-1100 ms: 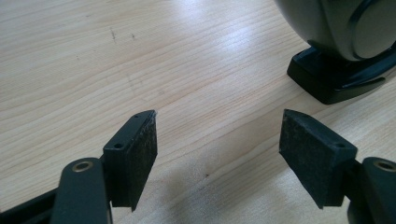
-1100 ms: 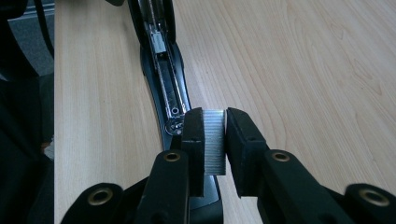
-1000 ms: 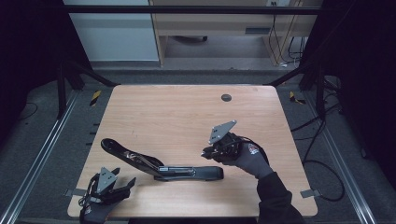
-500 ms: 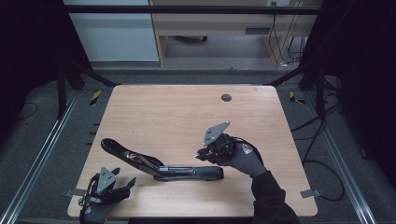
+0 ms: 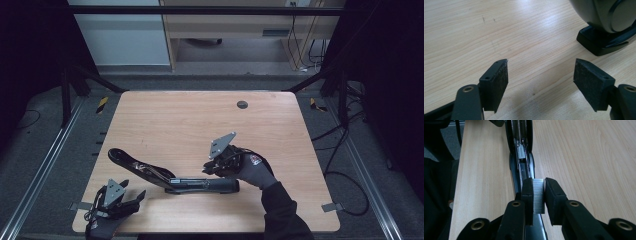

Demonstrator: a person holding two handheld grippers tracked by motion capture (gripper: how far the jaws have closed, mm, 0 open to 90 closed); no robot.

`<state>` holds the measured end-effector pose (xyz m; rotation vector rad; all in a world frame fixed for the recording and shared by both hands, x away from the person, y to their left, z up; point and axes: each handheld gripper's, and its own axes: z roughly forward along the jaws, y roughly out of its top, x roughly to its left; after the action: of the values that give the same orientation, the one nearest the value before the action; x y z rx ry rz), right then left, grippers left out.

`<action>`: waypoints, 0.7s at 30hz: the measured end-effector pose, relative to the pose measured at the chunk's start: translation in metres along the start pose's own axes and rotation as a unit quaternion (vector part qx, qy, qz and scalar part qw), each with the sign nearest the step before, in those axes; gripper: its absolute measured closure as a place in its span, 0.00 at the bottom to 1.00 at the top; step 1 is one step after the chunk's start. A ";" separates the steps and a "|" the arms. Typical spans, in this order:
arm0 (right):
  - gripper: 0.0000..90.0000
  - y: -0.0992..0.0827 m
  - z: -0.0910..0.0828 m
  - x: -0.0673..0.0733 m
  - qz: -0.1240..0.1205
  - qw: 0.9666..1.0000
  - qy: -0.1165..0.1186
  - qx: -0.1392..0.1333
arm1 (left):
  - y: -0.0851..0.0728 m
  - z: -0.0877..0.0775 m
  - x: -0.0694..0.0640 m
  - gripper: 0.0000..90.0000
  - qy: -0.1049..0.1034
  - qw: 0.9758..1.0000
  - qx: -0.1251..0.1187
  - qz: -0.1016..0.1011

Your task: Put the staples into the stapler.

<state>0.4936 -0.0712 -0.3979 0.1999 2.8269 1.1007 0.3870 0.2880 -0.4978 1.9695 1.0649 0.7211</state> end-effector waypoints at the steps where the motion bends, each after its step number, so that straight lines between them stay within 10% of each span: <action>1: 0.87 0.000 0.000 0.000 0.000 1.000 0.000 0.000 | 0.000 0.000 0.000 0.30 0.000 1.000 0.000 0.000; 21: 0.87 0.003 0.014 -0.001 -0.006 1.000 0.011 0.000 | 0.000 0.000 0.000 0.30 -0.001 1.000 -0.001 -0.001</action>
<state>0.4966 -0.0594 -0.4061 0.1717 2.8433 1.1080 0.3869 0.2883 -0.4977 1.9670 1.0649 0.7185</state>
